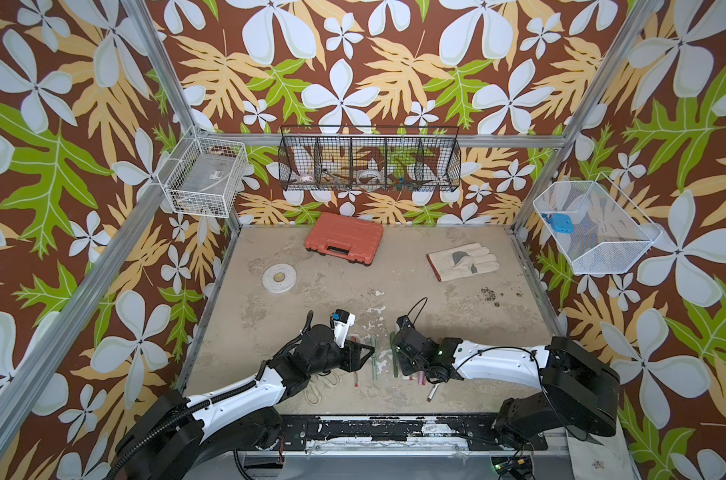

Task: Open the pen caps
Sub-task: 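Lower the right gripper onto the red gel pen while the left gripper approaches, then lift the red gel pen upright with the right gripper while the left gripper rises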

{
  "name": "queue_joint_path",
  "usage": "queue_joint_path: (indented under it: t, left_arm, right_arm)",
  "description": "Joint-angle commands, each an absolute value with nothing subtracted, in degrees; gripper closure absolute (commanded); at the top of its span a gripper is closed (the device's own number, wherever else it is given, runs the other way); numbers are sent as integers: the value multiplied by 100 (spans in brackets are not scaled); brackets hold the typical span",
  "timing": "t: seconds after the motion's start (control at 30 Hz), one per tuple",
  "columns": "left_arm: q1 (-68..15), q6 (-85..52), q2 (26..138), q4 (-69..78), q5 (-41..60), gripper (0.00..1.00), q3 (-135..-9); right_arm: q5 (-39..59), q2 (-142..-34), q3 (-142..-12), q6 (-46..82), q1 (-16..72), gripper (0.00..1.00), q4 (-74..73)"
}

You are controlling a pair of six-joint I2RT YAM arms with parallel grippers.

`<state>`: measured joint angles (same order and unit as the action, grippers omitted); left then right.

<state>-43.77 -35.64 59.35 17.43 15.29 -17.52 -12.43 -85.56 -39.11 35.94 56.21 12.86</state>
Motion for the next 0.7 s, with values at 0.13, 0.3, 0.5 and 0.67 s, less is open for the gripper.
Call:
queue_joint_path:
  t: [0.13,0.3,0.5,0.67]
  left_arm:
    - [-4385,-3535,5929,1890,1477,45,-1712]
    - [-4386,-3556,5865,1890,1437,45,-1698]
    - [-4386,-3543,5720,1881,1345,45,-1653]
    - [-4386,-3546,5711,1889,1336,45,-1649]
  right_arm:
    - [-1476,-8555,-3947,3629,5616,80,1352]
    - [-1469,-8569,-3882,3627,5616,82,1373]
    - [-1380,-8673,-3804,3611,5611,79,1318]
    - [-1406,-8760,-3832,3599,5625,88,1354]
